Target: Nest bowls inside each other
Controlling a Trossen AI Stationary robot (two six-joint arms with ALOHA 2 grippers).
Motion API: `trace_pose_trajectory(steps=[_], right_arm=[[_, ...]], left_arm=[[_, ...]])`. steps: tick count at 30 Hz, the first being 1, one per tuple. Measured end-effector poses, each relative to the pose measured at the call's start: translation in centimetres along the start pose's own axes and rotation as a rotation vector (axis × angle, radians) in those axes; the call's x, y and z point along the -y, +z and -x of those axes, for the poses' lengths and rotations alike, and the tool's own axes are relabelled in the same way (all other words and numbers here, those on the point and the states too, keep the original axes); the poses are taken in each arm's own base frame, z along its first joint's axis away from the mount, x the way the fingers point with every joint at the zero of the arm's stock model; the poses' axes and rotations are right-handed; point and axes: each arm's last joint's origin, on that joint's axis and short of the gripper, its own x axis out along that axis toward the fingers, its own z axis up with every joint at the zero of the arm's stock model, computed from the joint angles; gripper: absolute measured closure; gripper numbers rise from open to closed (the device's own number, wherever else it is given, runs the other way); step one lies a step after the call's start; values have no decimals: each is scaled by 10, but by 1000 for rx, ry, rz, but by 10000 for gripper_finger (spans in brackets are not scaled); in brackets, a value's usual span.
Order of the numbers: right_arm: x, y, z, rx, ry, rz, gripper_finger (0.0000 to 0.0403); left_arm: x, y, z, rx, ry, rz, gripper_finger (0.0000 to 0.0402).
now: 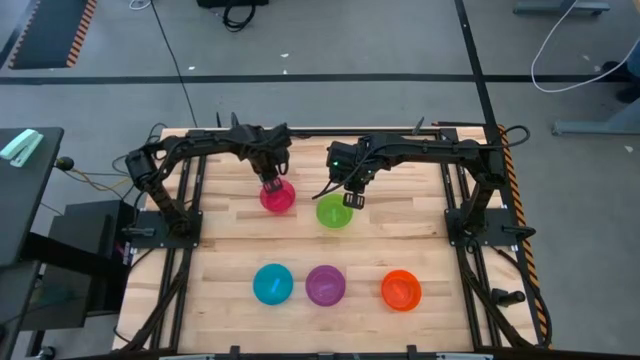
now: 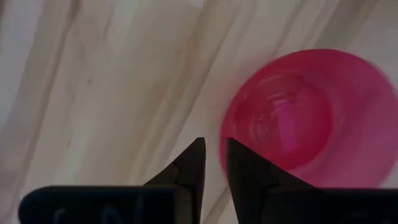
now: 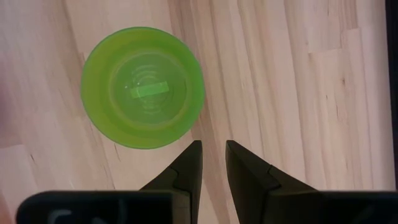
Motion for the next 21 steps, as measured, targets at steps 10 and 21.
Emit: trace_pose_trajectory(steps=[10, 21], right_arm=[[-1, 0, 0, -3, 0, -5, 324], [-2, -2, 0, -20, 1, -12, 324]], left_arm=[[7, 1, -7, -6, -16, 14, 334], [6, 4, -22, -30, -5, 20, 335]])
